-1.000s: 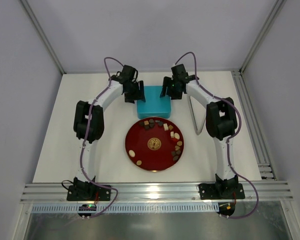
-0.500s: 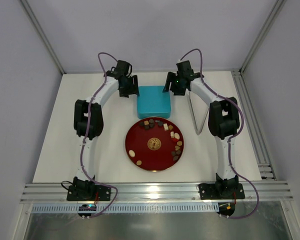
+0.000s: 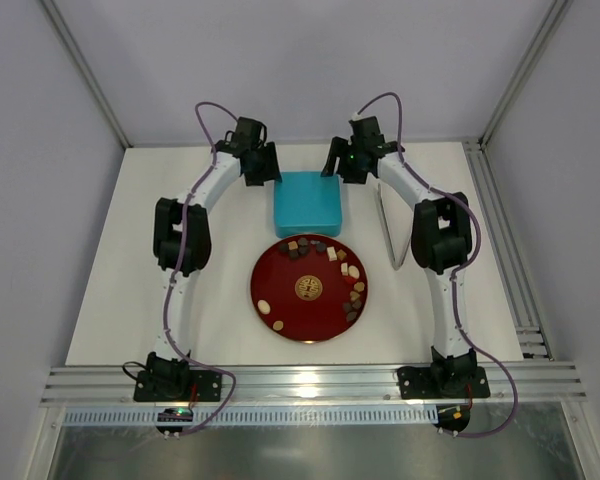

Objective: Pack the chocolate

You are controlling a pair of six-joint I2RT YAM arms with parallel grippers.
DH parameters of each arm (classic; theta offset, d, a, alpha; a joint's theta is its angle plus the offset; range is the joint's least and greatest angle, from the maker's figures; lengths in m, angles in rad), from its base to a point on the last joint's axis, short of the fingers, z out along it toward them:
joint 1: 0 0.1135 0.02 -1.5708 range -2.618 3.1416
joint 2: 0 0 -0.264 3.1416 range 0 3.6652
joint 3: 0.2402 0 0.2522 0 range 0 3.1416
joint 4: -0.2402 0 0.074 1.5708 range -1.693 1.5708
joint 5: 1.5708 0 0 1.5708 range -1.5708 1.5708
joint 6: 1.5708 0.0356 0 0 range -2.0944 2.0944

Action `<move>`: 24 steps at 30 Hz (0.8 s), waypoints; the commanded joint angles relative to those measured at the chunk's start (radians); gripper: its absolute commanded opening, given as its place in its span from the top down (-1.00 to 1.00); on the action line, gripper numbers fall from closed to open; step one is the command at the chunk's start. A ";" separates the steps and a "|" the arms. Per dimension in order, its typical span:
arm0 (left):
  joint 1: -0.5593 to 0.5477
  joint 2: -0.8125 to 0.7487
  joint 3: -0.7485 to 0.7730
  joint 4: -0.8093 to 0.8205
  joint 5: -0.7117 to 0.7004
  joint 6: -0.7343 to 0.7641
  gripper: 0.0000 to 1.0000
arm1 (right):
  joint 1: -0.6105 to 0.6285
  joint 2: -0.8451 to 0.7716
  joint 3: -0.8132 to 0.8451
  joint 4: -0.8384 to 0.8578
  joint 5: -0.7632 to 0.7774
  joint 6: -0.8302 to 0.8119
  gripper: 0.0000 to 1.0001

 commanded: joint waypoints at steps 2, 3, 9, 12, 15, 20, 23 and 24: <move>0.009 0.083 -0.011 -0.069 -0.088 0.017 -0.11 | 0.002 0.024 0.055 -0.014 0.008 -0.022 -0.47; 0.006 0.089 -0.017 -0.072 -0.087 0.019 -0.11 | 0.002 0.029 0.056 -0.017 0.008 -0.023 -0.47; 0.004 0.106 -0.041 -0.083 -0.090 0.023 -0.04 | 0.013 0.046 0.066 -0.040 0.020 -0.040 -0.47; 0.002 0.117 -0.048 -0.098 -0.090 0.025 -0.02 | 0.016 0.061 0.079 -0.054 0.021 -0.046 -0.47; -0.001 0.131 -0.049 -0.109 -0.119 0.029 0.01 | 0.024 0.078 0.104 -0.077 0.031 -0.055 -0.46; -0.008 0.163 -0.034 -0.140 -0.133 0.039 0.05 | 0.030 0.099 0.139 -0.118 0.052 -0.060 -0.44; -0.018 0.175 -0.034 -0.149 -0.143 0.046 0.06 | 0.033 0.102 0.141 -0.128 0.060 -0.060 -0.40; -0.018 0.180 -0.035 -0.154 -0.145 0.048 0.06 | 0.031 0.105 0.141 -0.131 0.063 -0.060 -0.39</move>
